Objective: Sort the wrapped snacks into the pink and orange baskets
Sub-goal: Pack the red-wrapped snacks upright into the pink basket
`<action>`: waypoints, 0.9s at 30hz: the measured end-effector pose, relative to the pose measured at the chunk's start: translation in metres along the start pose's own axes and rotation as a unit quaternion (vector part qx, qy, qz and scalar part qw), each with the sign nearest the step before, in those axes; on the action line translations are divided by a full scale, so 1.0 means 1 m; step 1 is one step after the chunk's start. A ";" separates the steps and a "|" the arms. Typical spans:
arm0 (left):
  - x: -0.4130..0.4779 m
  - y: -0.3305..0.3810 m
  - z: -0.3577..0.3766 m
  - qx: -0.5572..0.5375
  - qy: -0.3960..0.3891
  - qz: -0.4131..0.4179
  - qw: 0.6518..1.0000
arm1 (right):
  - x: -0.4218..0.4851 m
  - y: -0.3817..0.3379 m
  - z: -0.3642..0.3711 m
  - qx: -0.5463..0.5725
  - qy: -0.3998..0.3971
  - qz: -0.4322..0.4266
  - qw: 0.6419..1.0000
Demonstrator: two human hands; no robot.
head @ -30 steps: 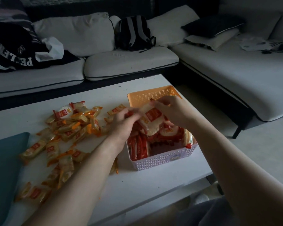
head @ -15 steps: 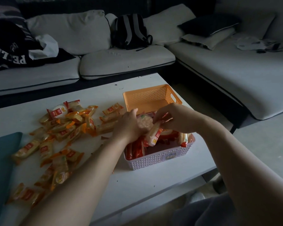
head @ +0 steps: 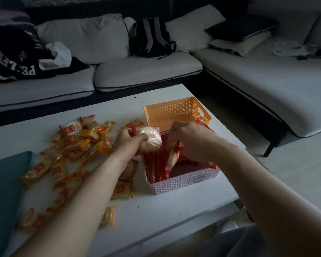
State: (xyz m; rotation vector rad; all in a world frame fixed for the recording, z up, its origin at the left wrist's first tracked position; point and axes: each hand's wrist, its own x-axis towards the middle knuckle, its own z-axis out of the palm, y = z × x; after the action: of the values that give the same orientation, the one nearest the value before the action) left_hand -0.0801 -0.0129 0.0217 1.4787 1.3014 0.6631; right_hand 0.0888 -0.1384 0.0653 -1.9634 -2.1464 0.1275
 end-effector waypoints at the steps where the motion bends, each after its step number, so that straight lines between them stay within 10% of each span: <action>1: -0.003 -0.002 -0.003 -0.027 0.004 -0.011 1.000 | -0.001 -0.004 0.003 -0.009 -0.007 -0.003 1.000; 23: -0.021 0.000 -0.008 -0.103 -0.010 0.034 0.994 | -0.014 -0.016 0.038 0.093 -0.151 0.067 0.982; 27: -0.029 0.004 0.001 -0.116 -0.048 0.056 0.990 | -0.011 0.001 0.017 0.226 0.016 0.178 0.958</action>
State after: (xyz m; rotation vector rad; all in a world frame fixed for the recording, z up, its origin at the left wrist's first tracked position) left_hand -0.0857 -0.0401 0.0313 1.3807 1.0362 0.7795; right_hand 0.0869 -0.1479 0.0478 -2.0174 -1.5401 0.5857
